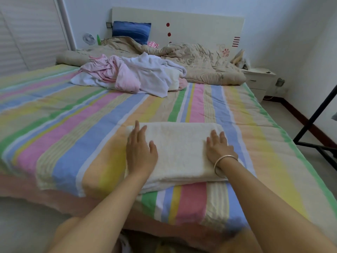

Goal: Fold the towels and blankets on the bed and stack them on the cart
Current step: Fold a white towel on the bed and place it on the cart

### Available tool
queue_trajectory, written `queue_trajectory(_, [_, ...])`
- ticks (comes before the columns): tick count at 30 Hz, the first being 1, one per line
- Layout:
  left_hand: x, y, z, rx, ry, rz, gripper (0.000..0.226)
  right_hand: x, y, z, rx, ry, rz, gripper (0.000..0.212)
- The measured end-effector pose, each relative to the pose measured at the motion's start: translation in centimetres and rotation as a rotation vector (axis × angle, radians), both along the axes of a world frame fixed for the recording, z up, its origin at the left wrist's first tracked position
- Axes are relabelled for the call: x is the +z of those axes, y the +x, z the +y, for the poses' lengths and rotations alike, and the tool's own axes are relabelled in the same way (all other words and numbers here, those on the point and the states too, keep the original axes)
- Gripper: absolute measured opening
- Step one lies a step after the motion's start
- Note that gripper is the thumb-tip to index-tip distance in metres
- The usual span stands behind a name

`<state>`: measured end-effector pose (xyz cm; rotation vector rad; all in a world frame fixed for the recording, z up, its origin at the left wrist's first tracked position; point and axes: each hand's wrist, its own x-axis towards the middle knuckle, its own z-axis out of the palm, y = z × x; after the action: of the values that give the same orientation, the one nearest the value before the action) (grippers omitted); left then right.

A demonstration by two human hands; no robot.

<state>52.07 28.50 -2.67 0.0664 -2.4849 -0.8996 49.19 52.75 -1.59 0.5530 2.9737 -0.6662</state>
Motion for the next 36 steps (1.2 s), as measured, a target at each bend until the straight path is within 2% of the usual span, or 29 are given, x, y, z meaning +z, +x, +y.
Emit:
queue_trajectory(1, [0.1,0.7,-0.7,0.164,0.034,-0.017,0.056,-0.2,0.3,-0.4,-0.048,-0.029,0.027,0.06])
queue_trajectory(2, [0.1,1.3,-1.4,0.278,0.08,-0.121,0.057,-0.3,0.7,-0.8,-0.116,-0.052,0.055,0.063])
queue_trajectory(4, [0.1,2.3,-2.6,0.354,0.219,-0.431,0.061,-0.2,1.3,-1.2,-0.249,-0.113,0.087,0.076])
queue_trajectory(6, [0.1,2.9,-3.4,0.304,0.366,-0.586,0.074,0.4,1.3,-0.8,-0.29,-0.177,0.041,0.091])
queue_trajectory(9, [0.8,2.8,-4.2,0.211,0.674,-0.645,0.086,1.0,1.2,0.4,-0.261,-0.163,-0.054,0.1])
queue_trajectory(11, [1.7,2.6,-4.5,0.156,0.847,-0.689,0.084,0.5,1.7,0.9,-0.227,-0.168,-0.039,0.098])
queue_trajectory(13, [2.0,2.4,-4.8,0.087,0.912,-0.724,0.075,0.1,2.5,1.3,-0.184,-0.224,-0.007,0.098])
queue_trajectory(15, [2.2,2.7,-5.2,0.018,0.951,-0.677,0.066,0.1,3.3,1.1,-0.137,-0.324,0.0,0.097])
queue_trajectory(18, [2.3,3.9,-6.1,0.043,0.915,-0.597,0.073,0.4,4.1,-0.6,-0.03,-0.498,-0.004,0.08])
queue_trajectory(20, [2.6,5.2,-7.2,0.106,0.849,-0.572,0.07,0.7,4.7,-2.7,0.026,-0.624,0.019,0.072])
queue_trajectory(23, [3.0,7.4,-10.0,0.252,0.884,-0.466,0.065,1.4,5.6,-7.5,0.114,-0.733,0.023,0.079])
queue_trajectory(26, [3.8,10.1,-14.8,0.38,0.901,-0.366,0.057,1.4,6.3,-13.7,0.233,-0.746,0.022,0.091])
queue_trajectory(31, [3.4,16.9,-27.4,0.628,0.97,-0.26,0.067,2.4,8.6,-29.2,0.562,-0.677,0.0,0.086])
queue_trajectory(36, [0.2,22.7,-36.8,0.79,1.035,-0.172,0.029,2.8,9.2,-43.7,0.858,-0.533,-0.054,0.092])
